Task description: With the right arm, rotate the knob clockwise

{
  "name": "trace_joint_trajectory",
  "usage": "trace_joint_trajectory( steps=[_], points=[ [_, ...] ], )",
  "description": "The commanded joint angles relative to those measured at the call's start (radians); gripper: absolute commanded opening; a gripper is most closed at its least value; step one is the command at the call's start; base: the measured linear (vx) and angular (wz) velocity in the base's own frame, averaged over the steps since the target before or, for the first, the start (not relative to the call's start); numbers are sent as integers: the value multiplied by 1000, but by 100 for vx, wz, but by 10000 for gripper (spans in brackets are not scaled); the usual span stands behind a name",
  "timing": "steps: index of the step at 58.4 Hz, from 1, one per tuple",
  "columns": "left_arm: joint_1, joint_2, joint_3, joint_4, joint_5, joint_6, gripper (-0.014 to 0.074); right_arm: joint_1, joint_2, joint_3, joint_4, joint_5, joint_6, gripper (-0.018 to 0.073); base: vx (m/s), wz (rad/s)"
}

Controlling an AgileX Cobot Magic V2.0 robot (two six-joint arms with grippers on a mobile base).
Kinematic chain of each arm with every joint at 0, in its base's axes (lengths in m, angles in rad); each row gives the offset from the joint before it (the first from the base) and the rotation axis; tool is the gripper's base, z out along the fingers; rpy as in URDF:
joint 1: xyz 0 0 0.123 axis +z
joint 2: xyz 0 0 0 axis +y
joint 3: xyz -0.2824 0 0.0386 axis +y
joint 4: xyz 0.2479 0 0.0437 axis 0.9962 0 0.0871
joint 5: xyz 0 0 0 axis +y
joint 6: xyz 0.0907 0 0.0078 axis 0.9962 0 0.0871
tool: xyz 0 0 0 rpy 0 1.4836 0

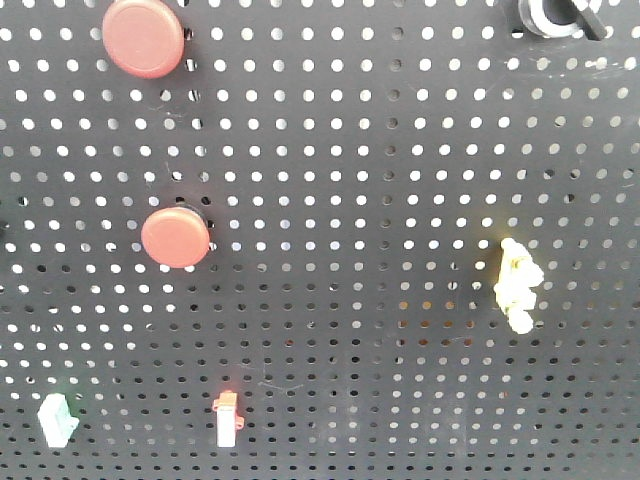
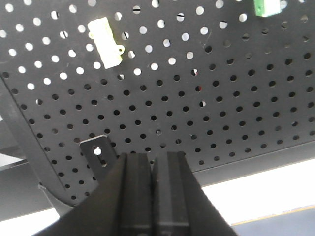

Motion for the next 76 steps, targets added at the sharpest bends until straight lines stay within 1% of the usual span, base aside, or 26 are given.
trace_joint_trajectory(
  steps=[1,37,42,49,54,57,61,67,72,76],
  points=[
    [-1,14,16,-5,-83,-3,-6,-7,-9,8,-3,-85,-7,-11,0,0],
    [-1,14,16,-5,-83,-3,-6,-7,-9,8,-3,-91,-7,-11,0,0],
    [-1,14,16,-5,-83,-3,-6,-7,-9,4,-12,-130,-7,-11,0,0],
    [-1,14,16,-5,-83,-3,-6,-4,-9,-27,-38,-246,-8,-11,0,0],
    [-1,14,16,-5,-83,-3,-6,-4,-9,-125,-47,-274,-10,-11,0,0],
    [-1,14,16,-5,-83,-3,-6,-4,3,-215,-76,-269,-12,-11,0,0],
    [-1,14,16,-5,-83,-3,-6,-4,47,-354,-126,-252,-12,-11,0,0],
    [-1,14,16,-5,-83,-3,-6,-4,164,-569,-157,-191,-11,-11,0,0],
    [-1,14,16,-5,-83,-3,-6,-4,276,-753,-157,-130,-8,-11,0,0],
    [-1,14,16,-5,-83,-3,-6,-4,363,-866,-137,-121,7,-11,0,0]
  ],
)
